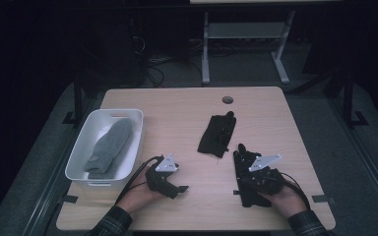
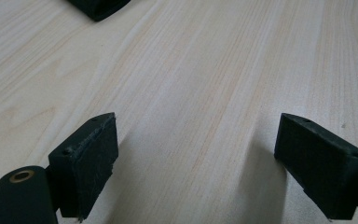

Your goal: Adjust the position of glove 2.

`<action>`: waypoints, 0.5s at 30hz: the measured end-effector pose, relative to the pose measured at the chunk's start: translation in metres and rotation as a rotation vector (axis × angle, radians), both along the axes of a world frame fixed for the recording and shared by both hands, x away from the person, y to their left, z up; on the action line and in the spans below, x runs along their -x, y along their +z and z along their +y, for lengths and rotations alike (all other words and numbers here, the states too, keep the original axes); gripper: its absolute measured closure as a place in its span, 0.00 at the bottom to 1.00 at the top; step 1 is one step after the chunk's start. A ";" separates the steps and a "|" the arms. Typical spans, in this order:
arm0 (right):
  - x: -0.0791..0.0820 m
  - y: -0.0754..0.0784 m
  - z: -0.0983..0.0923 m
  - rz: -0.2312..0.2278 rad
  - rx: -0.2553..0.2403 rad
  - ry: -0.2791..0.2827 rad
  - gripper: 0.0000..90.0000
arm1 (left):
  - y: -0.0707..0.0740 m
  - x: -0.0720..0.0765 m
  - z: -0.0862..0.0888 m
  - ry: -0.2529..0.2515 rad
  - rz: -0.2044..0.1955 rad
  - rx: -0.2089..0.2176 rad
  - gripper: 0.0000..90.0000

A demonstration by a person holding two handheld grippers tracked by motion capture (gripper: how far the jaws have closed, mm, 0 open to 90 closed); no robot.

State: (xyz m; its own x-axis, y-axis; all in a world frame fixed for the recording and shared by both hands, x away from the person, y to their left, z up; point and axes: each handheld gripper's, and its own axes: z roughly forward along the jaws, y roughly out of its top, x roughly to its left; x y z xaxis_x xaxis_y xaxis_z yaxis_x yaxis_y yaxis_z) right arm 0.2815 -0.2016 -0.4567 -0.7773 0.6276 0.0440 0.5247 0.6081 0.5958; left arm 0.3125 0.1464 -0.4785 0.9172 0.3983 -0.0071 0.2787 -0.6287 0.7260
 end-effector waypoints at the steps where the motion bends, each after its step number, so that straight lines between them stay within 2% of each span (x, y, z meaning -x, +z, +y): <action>1: 0.001 0.000 0.002 0.000 -0.002 0.008 1.00 | 0.000 0.000 0.000 0.000 0.000 -0.001 0.14; 9: 0.011 0.000 0.014 0.021 -0.017 0.059 1.00 | 0.000 0.000 -0.001 0.004 -0.001 0.006 0.14; 15: 0.021 0.001 0.028 0.027 -0.019 0.118 1.00 | 0.000 0.001 -0.001 0.012 0.008 0.010 0.14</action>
